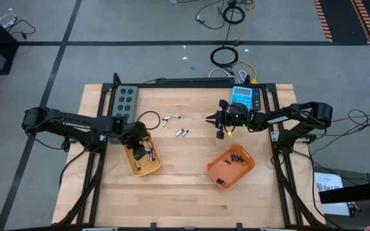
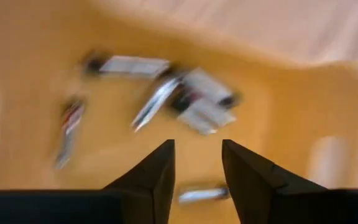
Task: Sort batteries
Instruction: Put the silver battery into the yellow bin
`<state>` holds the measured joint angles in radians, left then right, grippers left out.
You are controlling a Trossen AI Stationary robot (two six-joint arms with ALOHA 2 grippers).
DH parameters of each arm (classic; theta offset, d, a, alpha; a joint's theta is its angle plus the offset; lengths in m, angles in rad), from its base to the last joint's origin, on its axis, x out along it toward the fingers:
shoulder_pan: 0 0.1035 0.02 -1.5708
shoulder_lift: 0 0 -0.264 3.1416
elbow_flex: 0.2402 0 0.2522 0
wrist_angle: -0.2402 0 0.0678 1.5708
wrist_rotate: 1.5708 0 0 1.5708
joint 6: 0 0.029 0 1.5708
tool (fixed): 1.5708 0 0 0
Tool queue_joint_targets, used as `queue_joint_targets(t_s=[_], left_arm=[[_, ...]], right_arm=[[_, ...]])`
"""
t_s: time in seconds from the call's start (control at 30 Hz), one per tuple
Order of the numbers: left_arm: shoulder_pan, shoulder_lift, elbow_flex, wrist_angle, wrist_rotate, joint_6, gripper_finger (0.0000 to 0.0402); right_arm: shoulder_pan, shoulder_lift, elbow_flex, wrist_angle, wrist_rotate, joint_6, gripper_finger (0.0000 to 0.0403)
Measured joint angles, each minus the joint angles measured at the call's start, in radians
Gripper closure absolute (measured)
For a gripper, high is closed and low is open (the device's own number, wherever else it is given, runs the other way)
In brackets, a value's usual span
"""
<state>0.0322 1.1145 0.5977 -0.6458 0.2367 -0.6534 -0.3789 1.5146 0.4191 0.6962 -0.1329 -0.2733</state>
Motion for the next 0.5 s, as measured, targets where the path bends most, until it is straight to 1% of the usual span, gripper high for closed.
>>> queue_joint_targets(t_s=[0.13,0.2,0.27,0.37,0.5], left_arm=[[-0.001,-0.001,0.076,0.103,0.007,0.098,0.0259],[0.001,-0.001,0.109,0.158,-0.011,0.153,0.0258],[0.009,-0.001,0.134,0.203,-0.08,0.217,0.0258],[0.049,0.011,0.144,0.26,-0.234,0.28,0.0258],[0.145,0.073,0.143,0.279,-0.351,0.347,0.0258]], right_arm=[[0.0,0.0,0.0,0.002,0.0,-0.001,0.0355],[0.0,0.0,0.0,0.005,0.0,-0.005,0.0355],[0.0,0.0,0.0,0.005,0.0,-0.008,0.0355],[0.0,0.0,0.0,0.01,0.0,-0.01,0.0355],[0.0,0.0,0.0,0.011,0.0,-0.01,0.0355]])
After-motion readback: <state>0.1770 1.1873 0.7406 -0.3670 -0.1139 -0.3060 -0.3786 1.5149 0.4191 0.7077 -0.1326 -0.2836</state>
